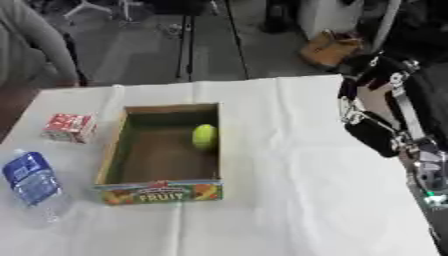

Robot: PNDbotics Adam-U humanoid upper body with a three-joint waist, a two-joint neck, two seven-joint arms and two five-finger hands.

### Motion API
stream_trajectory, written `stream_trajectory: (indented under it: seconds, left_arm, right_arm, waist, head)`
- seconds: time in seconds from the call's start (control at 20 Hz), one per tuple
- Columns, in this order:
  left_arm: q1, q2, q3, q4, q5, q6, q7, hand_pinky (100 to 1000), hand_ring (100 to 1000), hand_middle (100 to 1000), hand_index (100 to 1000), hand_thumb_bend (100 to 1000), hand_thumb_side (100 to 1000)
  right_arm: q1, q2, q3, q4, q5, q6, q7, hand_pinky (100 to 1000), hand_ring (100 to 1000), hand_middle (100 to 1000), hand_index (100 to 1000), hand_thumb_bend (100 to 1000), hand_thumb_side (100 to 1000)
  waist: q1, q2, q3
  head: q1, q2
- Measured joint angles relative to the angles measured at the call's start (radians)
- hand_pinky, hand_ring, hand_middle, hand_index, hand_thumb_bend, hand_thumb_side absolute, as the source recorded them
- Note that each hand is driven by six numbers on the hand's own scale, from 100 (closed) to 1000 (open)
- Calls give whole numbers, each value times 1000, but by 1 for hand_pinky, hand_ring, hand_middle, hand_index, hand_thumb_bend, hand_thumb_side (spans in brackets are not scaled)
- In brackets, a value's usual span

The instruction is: Pick up objects on the table and place them in the box.

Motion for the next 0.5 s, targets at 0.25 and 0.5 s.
stream_trajectory:
  seconds: [0.25, 0.5]
  left_arm:
    - [0, 0, 0, 0, -1, 0, 0, 657, 787, 741, 838, 731, 658]
    - [0, 0, 0, 0, -5, 0, -1, 657, 787, 741, 838, 735, 656]
  right_arm:
    - [0, 0, 0, 0, 0, 0, 0, 528, 561, 591, 774, 100, 121]
    - [0, 0, 0, 0, 0, 0, 0, 529, 561, 591, 774, 100, 120]
  waist:
    - [0, -1, 0]
    - [0, -1, -1]
  head:
    - [0, 0]
    - [0, 0]
